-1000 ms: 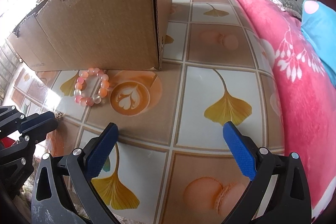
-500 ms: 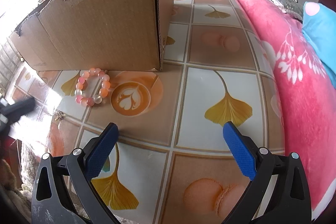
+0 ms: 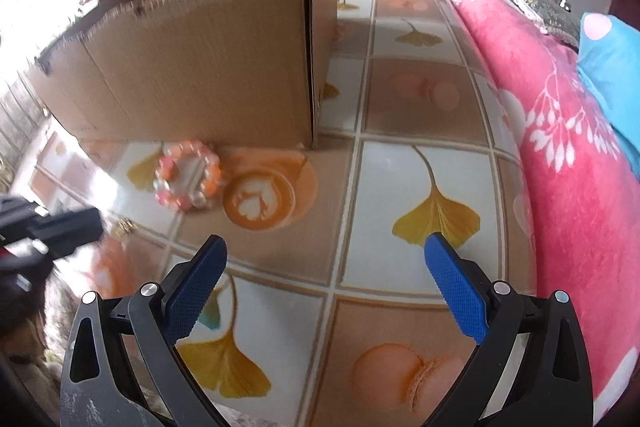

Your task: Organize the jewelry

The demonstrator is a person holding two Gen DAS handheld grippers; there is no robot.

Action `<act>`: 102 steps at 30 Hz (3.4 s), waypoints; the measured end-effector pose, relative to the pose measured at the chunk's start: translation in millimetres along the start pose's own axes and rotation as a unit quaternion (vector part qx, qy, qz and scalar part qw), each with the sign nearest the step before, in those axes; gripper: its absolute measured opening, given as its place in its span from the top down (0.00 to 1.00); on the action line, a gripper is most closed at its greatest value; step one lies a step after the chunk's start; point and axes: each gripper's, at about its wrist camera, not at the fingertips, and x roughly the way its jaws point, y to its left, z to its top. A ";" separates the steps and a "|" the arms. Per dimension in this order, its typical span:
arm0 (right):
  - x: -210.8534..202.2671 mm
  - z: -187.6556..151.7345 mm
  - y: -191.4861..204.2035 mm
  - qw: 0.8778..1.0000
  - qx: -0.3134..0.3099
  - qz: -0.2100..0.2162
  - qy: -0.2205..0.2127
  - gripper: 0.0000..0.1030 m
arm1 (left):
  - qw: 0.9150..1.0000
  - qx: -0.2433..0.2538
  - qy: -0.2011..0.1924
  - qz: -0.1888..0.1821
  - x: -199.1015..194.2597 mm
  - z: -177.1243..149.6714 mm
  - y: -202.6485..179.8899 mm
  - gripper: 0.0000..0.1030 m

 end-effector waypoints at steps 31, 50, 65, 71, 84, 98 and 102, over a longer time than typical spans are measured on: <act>27.5 38.8 59.2 0.996 -0.078 0.043 0.014 0.83 | 1.000 -0.008 0.004 0.015 23.1 6.5 -1.3 0.85; 15.6 22.9 30.1 0.999 -0.037 -0.021 0.034 0.92 | 0.999 -0.033 -0.014 -0.003 14.8 1.6 20.5 0.85; -51.2 14.3 60.0 0.997 -0.060 -0.035 -0.040 0.93 | 0.991 -0.039 -0.125 -0.040 -58.8 -1.1 39.9 1.00; -87.8 23.1 60.1 0.994 -0.062 -0.018 -0.083 0.93 | 0.990 -0.026 -0.121 -0.063 -79.6 4.7 43.0 1.00; -94.4 46.8 45.8 0.992 -0.061 0.018 -0.109 0.93 | 0.999 0.029 0.009 -0.028 -7.8 -11.6 17.2 0.96; -69.4 45.5 27.3 0.993 -0.036 0.062 -0.091 0.93 | 0.995 0.087 0.045 0.001 5.4 1.6 -5.6 0.76; -63.0 42.9 24.0 0.993 -0.032 0.076 -0.086 0.93 | 0.995 0.082 0.049 0.006 8.6 5.3 -6.0 0.76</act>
